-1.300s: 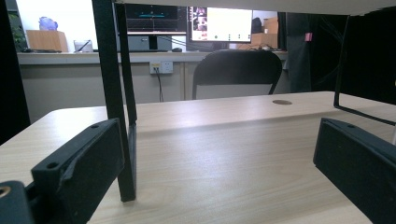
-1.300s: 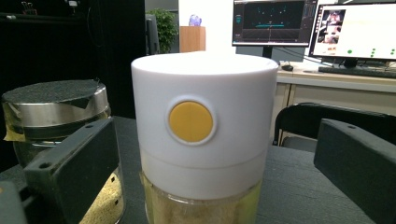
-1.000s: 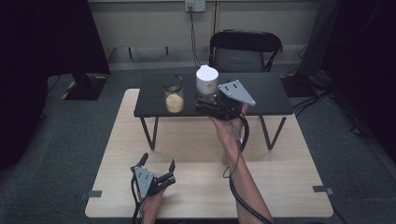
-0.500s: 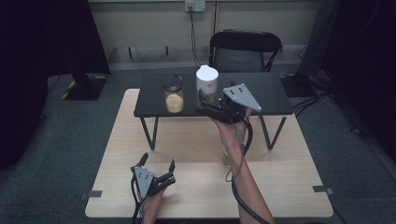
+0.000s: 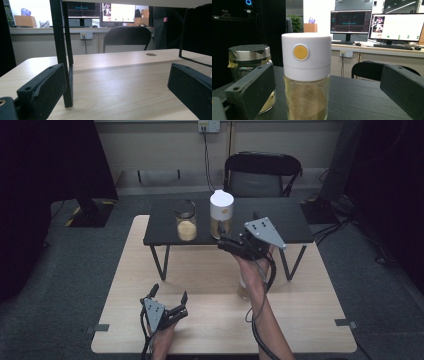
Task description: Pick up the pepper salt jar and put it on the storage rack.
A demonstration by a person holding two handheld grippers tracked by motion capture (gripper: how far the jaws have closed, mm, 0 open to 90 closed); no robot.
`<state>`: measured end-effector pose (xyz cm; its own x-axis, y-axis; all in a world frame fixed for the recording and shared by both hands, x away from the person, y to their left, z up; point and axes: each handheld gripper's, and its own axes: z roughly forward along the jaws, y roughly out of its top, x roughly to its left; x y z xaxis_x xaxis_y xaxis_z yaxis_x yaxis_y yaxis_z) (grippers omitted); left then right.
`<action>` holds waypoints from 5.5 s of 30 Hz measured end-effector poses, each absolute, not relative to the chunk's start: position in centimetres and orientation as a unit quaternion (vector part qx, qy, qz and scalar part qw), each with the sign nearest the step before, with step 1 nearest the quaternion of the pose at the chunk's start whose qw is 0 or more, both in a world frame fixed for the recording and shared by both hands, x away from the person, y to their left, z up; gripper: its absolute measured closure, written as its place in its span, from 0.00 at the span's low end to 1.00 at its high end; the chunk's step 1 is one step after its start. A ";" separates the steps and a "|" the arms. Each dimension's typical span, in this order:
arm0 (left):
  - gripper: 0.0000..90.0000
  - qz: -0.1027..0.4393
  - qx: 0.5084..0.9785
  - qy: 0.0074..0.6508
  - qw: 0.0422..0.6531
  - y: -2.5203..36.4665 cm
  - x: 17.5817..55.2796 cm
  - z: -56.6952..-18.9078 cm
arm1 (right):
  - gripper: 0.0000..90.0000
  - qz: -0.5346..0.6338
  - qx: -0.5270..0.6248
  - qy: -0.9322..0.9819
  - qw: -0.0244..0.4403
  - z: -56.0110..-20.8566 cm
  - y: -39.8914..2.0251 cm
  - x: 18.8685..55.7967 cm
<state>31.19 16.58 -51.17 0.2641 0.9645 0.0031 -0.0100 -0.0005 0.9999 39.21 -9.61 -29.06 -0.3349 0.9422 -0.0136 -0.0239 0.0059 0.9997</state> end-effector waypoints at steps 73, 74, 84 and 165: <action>0.02 0.434 0.559 0.427 0.564 16.6 31.1 -51.2 | 0.00 0.572 0.408 0.544 0.459 -35.0 -16.3 32.8; 0.02 0.434 0.559 0.427 0.564 16.6 31.1 -51.2 | 0.00 0.573 0.409 0.543 0.457 -35.1 -16.4 32.7; 0.02 0.433 0.559 0.428 0.564 16.6 31.1 -51.2 | 0.00 0.572 0.412 0.540 0.459 -36.3 -16.9 31.9; 0.02 0.434 0.558 0.428 0.564 16.6 31.1 -51.2 | 0.00 0.549 0.441 0.553 0.445 -49.7 -17.1 29.3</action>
